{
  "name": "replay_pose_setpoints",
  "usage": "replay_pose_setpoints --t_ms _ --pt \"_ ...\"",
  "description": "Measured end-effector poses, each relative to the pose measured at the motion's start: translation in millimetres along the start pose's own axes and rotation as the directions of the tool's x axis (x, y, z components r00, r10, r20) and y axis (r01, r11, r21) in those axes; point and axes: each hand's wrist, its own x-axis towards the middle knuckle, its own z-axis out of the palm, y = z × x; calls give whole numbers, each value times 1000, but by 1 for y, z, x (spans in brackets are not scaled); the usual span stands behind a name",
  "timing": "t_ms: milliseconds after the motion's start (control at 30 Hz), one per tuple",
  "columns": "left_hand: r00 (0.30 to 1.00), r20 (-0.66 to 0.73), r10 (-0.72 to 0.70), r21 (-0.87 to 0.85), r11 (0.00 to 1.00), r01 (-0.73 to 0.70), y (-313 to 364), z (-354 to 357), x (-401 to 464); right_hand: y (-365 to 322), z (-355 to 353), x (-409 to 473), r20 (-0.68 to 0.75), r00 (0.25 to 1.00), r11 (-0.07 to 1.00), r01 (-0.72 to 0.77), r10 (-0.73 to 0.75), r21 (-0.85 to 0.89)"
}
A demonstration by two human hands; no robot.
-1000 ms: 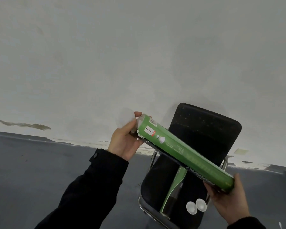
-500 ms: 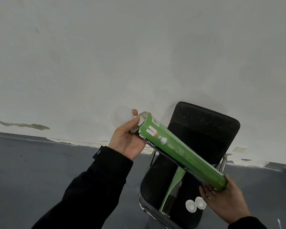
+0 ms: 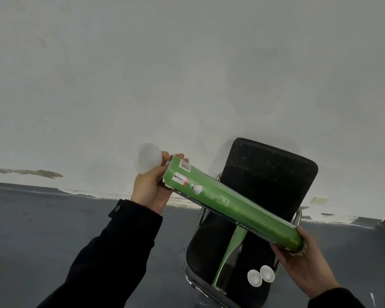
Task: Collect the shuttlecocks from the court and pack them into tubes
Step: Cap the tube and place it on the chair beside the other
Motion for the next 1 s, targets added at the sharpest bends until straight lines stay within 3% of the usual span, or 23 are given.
replay_pose_setpoints --t_ms 133,200,300,500,633,800,900,1000 --pt "977 -53 205 321 930 -177 9 -3 -2 -1 -4 4 -35 999 1000 -23 23 -14" --pt "956 -7 292 525 815 -245 13 -8 -2 -1 -7 5 -56 998 999 -31 29 -35" --pt "965 103 241 723 648 -239 14 -13 1 0 -12 8 -68 998 998 -19 15 -59" --pt "969 4 246 778 609 -158 8 -28 4 1 -20 13 -95 995 999 -2 7 48" --pt "996 49 81 862 500 -83 -1 -34 12 -2 -17 12 -98 995 994 42 -32 100" --pt "997 62 49 844 531 -79 -8 -26 21 -5 -16 8 -122 992 997 32 -23 75" --pt "986 142 -91 889 449 -87 -13 -21 25 -5 -23 8 -149 988 997 45 -35 65" --pt "971 192 -145 914 387 -123 -14 -28 30 -8 -27 4 -187 980 995 84 -73 50"
